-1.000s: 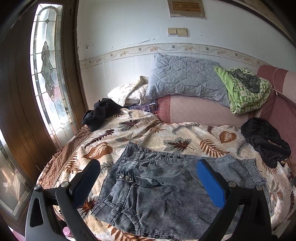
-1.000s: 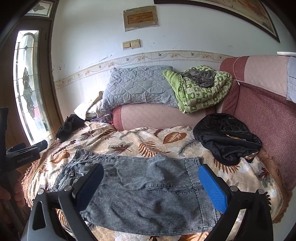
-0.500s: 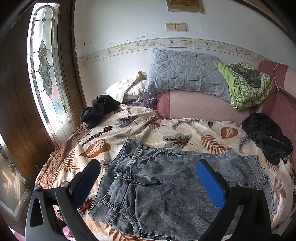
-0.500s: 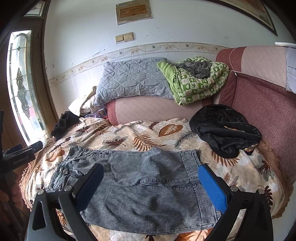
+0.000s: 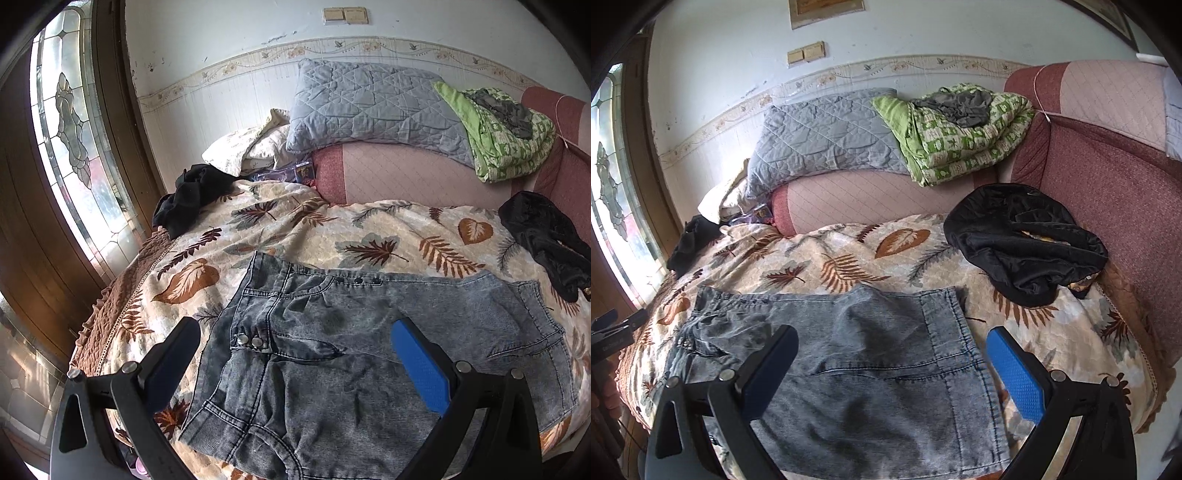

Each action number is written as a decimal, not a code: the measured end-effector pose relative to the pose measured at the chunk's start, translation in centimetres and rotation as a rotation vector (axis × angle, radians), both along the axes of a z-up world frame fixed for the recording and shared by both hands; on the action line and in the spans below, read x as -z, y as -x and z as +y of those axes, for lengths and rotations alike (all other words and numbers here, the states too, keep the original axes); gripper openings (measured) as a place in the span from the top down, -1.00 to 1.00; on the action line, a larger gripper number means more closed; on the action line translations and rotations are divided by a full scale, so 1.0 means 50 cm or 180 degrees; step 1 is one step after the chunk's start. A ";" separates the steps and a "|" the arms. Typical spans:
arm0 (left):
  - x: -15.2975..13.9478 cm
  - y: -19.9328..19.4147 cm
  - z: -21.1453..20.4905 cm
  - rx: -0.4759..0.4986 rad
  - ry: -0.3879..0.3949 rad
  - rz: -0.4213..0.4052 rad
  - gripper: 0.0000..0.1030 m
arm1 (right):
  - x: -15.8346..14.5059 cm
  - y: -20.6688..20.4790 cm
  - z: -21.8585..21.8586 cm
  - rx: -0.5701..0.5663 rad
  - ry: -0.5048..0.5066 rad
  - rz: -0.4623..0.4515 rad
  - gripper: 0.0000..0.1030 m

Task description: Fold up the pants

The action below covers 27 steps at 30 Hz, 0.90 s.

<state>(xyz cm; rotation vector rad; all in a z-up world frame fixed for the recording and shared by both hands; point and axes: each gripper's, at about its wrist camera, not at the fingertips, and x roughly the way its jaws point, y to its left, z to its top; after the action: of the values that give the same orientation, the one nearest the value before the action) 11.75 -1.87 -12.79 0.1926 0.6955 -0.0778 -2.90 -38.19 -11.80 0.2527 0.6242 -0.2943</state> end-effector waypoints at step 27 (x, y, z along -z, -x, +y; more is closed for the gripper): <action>0.255 -0.583 0.124 -0.0732 0.0045 0.1233 -0.99 | 0.261 -0.341 -0.278 0.0637 -0.1263 0.0275 -0.82</action>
<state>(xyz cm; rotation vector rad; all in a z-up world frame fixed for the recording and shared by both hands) 40.91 4.31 -25.55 0.0825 1.0982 0.1034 14.14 -52.09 -24.85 0.6890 0.7423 -0.3742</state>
